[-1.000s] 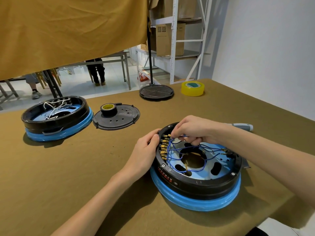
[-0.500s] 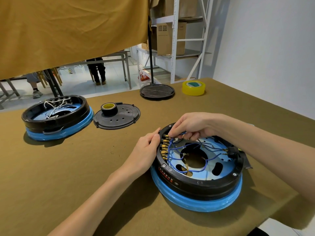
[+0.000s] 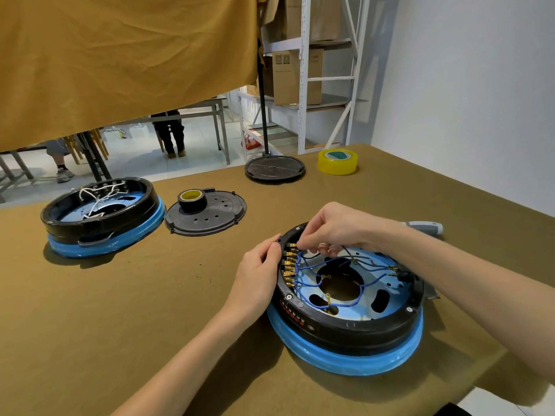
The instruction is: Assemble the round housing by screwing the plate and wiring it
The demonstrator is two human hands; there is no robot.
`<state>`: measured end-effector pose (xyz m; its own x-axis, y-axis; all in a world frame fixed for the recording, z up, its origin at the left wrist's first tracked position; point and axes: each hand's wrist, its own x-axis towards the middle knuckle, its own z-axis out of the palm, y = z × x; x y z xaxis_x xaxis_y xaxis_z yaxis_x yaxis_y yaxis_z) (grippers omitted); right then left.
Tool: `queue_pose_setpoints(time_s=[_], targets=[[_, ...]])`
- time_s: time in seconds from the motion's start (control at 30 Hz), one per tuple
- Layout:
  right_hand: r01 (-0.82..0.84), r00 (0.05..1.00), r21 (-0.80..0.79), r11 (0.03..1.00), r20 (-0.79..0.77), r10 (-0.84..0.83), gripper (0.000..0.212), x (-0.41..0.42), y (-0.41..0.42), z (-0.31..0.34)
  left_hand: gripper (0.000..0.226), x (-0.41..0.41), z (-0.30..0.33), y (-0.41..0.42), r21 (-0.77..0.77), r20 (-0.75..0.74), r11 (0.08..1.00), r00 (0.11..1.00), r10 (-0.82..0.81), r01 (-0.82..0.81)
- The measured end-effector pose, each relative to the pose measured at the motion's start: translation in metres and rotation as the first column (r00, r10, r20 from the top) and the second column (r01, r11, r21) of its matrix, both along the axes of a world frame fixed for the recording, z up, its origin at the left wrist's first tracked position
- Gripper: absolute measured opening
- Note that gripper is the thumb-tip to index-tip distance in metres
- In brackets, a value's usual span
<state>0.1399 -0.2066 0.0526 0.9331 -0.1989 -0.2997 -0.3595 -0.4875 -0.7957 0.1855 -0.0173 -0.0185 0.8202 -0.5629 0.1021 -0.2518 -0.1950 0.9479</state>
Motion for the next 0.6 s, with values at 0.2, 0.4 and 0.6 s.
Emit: queue_pose_setpoints(time_s=[0.2,0.4,0.6], targets=[[0.038,0.992,-0.02,0.999,0.123,-0.035,0.008,0.002,0.008,-0.008,0.041,-0.002,0.003,0.003,-0.046,-0.08,0.999,0.997,0.02,-0.024],[-0.024,0.979,-0.13,0.991,0.196,0.049,0.012,-0.004,0.009,-0.004,0.043,-0.009,0.006,0.01,-0.007,-0.071,1.0,0.997,-0.001,0.0],[0.12,0.877,-0.394,0.911,0.473,0.089,0.015,-0.049,0.005,0.023,0.039,-0.026,0.004,0.015,-0.07,-0.096,0.995,0.994,0.057,-0.064]])
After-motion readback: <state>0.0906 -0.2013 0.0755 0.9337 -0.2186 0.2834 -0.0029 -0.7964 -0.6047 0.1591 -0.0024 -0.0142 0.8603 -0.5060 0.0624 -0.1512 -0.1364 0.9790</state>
